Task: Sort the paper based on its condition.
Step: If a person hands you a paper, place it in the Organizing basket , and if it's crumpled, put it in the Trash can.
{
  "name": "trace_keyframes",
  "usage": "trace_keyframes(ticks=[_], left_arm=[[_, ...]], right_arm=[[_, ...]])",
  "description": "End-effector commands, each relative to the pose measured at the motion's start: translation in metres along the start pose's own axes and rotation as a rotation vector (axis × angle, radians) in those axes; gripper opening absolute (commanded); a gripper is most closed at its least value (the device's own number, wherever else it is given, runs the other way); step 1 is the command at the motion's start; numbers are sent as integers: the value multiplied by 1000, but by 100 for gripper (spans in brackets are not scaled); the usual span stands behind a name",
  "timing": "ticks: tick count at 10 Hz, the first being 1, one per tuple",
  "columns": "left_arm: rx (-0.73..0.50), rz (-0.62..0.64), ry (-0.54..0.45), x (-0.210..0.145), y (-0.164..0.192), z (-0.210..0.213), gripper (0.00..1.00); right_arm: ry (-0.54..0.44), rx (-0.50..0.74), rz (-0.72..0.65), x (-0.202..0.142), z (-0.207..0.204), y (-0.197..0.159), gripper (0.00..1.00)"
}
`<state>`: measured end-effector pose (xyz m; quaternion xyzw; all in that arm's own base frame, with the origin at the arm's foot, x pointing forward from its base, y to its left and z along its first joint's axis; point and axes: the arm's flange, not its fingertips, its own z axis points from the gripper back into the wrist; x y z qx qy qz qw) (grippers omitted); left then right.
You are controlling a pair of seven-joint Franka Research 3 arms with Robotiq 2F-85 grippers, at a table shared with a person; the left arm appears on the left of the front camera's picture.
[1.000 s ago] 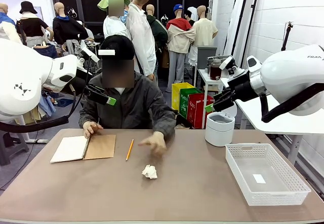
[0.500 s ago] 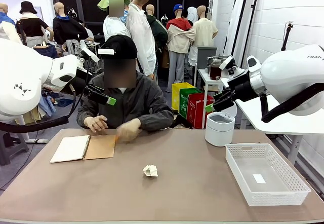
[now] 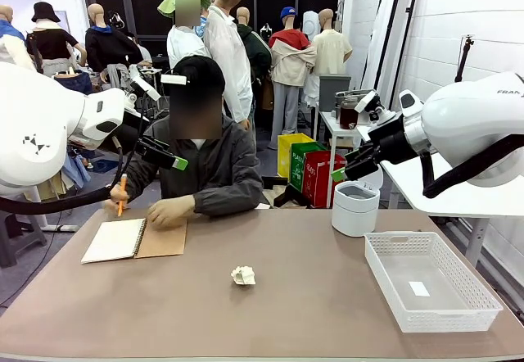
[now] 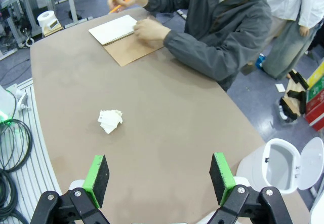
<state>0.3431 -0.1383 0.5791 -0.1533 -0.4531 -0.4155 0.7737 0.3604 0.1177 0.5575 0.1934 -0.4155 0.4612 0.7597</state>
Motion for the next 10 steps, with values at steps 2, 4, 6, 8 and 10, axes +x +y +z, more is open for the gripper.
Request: trace_keyframes(ticks=[2,4,6,8,10], left_arm=[[-5,-10,1,-1,1,0,100],[-5,-10,1,-1,1,0,100],[-5,-10,1,-1,1,0,100],[-5,-10,1,-1,1,0,100],[-5,-10,1,-1,1,0,100]], right_arm=[[-7,14,-6,-1,-2,-1,100],[13,12,13,5,-5,2,100],[40,45,45,16,-19,7,100],[76,70,86,29,-37,14,100],[107,97,119,36,-55,24,100]])
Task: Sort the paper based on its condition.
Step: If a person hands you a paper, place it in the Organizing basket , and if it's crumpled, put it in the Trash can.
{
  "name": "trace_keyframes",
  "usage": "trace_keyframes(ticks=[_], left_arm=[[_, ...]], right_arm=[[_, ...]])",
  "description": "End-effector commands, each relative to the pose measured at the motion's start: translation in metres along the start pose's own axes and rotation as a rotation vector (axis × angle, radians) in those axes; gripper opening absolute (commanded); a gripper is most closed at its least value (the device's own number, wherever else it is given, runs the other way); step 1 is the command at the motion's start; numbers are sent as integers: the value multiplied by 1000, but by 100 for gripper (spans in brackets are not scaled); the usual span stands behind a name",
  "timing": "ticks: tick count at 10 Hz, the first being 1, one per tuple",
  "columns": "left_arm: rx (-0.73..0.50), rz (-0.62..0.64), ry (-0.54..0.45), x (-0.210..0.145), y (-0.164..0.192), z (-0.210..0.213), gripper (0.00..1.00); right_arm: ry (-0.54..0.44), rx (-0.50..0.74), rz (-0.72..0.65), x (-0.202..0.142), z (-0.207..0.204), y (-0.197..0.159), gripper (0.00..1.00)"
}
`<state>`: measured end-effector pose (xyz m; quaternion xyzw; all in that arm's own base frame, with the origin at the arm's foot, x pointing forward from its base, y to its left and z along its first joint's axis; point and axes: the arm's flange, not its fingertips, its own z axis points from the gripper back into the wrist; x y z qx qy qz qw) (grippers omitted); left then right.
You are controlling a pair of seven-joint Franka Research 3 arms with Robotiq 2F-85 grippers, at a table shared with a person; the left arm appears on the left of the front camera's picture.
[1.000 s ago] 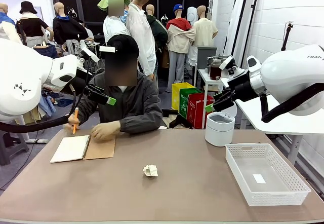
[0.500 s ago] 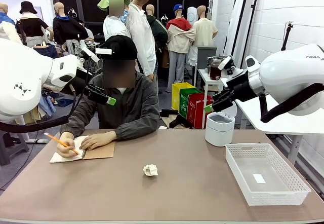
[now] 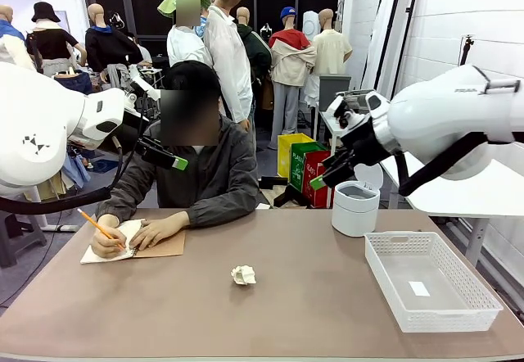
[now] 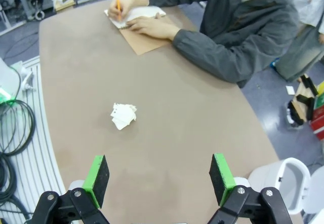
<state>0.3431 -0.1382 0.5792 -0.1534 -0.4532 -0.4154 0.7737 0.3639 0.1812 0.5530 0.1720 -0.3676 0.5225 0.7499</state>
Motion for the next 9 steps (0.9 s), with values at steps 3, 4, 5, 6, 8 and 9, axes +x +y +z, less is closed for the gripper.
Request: trace_keyframes(ticks=[3,4,5,6,8,9], left_arm=[[-5,-10,2,-1,1,0,100],[-5,-10,2,-1,1,0,100],[-5,-10,2,-1,1,0,100],[-5,-10,2,-1,1,0,100],[-5,-10,2,-1,1,0,100],[-5,-10,2,-1,1,0,100]], right_arm=[[50,46,68,15,-36,10,100],[65,38,78,16,-42,14,100],[67,32,81,17,-44,18,100],[60,17,74,16,-41,18,100],[87,36,69,15,-43,23,100],[87,36,69,15,-43,23,100]])
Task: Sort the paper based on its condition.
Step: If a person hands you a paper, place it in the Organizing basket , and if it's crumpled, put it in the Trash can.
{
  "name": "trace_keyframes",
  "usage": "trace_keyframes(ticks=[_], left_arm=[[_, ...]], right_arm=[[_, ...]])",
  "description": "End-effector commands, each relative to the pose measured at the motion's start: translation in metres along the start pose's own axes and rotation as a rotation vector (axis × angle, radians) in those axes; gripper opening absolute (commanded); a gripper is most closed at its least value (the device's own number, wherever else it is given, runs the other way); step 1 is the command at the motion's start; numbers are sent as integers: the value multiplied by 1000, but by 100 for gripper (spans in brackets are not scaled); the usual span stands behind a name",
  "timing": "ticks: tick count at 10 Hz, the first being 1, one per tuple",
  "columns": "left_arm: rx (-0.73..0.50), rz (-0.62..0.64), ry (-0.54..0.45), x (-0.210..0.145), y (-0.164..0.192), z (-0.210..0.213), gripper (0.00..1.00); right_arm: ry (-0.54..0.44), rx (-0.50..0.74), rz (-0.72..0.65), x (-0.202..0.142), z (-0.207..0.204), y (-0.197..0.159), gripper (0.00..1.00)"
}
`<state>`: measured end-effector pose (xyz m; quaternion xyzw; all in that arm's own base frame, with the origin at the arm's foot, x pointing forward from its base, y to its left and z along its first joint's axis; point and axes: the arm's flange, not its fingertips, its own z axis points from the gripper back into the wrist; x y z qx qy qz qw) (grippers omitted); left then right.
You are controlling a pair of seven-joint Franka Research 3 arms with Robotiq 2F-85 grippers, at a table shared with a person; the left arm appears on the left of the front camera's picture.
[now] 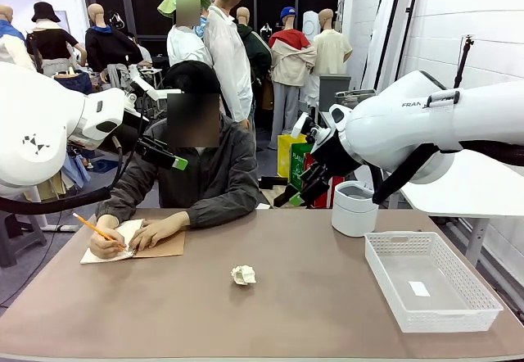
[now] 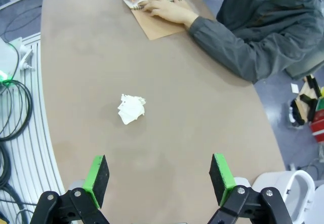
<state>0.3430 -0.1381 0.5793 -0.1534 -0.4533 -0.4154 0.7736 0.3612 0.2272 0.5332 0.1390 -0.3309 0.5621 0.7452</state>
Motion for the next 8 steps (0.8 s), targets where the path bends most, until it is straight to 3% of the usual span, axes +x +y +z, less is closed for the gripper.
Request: trace_keyframes(ticks=[1,5,8], left_arm=[[-5,-10,2,-1,1,0,100],[-5,-10,2,-1,1,0,100],[-5,-10,2,-1,1,0,100]], right_arm=[[-13,17,-6,0,-1,0,100],[3,-3,1,0,0,0,100],[62,3,37,13,-31,8,100]])
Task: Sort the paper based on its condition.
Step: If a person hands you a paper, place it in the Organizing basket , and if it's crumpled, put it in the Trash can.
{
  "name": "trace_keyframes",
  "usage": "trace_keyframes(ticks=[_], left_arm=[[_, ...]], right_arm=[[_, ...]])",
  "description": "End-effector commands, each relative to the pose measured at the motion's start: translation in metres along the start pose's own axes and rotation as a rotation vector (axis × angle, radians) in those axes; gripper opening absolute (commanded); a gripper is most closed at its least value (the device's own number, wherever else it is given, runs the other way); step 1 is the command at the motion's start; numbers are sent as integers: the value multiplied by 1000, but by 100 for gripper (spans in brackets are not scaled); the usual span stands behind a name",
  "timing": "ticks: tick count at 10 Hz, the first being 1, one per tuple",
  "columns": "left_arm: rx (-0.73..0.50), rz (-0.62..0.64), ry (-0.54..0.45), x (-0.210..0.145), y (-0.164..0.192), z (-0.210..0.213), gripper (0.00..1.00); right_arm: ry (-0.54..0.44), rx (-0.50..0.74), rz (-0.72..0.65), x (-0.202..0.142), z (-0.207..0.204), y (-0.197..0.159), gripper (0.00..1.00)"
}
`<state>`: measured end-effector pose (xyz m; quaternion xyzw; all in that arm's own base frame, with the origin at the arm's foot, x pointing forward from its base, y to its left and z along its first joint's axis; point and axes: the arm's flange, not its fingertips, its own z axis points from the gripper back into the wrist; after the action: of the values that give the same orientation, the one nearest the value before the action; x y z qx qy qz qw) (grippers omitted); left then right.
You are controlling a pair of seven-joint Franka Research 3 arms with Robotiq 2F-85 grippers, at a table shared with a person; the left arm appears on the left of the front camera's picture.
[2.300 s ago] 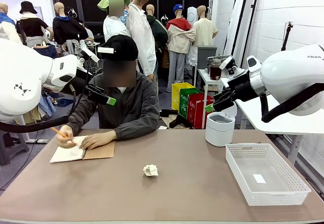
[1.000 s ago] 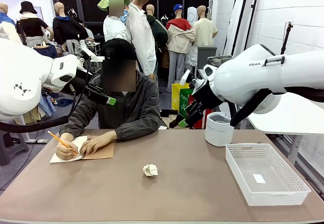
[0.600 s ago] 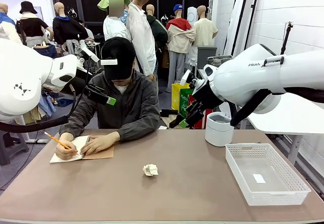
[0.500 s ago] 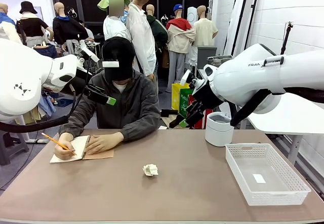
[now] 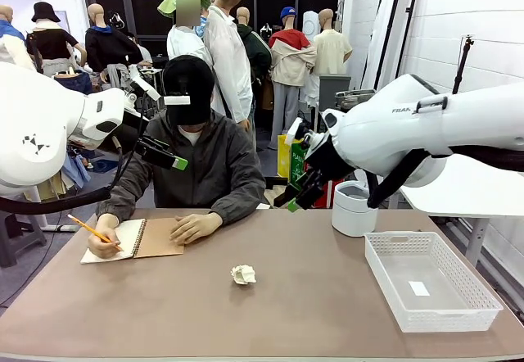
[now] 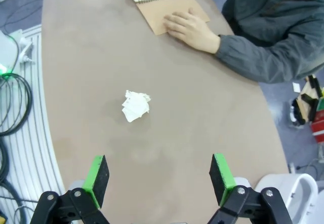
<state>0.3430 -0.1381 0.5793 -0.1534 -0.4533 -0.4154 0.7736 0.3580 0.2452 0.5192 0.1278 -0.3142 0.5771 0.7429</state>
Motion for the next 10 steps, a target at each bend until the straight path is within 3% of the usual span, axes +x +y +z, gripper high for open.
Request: trace_keyframes(ticks=[1,10], left_arm=[[-4,-10,2,-1,1,0,100],[-4,-10,2,-1,1,0,100]], right_arm=[[44,-14,19,16,-20,-1,100],[156,32,191,34,-101,35,100]])
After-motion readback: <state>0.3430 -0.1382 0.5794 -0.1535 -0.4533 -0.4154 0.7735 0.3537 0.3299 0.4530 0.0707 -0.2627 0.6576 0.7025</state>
